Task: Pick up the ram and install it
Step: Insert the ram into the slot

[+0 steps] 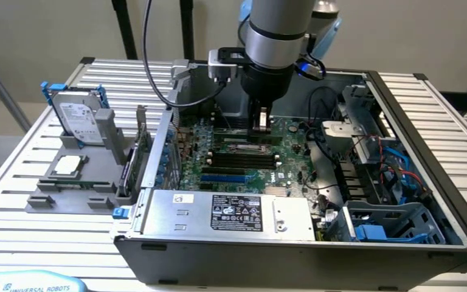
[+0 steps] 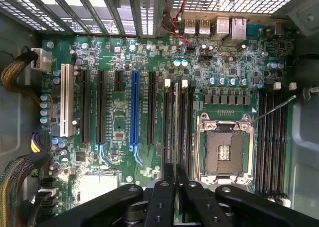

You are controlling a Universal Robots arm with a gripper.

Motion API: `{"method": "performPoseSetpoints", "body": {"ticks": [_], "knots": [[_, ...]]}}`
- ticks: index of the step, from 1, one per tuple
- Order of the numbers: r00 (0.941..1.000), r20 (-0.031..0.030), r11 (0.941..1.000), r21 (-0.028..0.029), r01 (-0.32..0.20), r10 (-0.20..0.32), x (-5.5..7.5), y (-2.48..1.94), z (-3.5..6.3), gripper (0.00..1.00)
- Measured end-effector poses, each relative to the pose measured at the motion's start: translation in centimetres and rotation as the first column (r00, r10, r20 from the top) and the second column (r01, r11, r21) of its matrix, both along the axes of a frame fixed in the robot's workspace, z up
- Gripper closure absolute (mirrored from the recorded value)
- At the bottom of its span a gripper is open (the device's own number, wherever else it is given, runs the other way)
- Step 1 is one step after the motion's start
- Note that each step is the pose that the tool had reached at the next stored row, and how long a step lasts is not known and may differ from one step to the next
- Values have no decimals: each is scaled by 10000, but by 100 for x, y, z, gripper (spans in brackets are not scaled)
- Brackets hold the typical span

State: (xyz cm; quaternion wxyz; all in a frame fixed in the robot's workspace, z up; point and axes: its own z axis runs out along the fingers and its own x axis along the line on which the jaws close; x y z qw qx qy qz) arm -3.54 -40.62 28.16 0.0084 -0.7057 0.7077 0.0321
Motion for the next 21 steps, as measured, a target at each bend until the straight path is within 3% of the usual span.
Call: {"method": "performPoseSetpoints", "body": {"ticks": [10, 13, 17, 21], "knots": [[10000, 20, 10000, -12, 3, -3, -1, 0, -182, 87], [10000, 36, 10000, -45, 11, -11, -1, 0, -236, 87], [10000, 40, 9999, -141, 11, -10, -1, 0, -300, 87], [10000, 47, 9995, -325, 11, -10, -3, 3, -346, 87]]}}
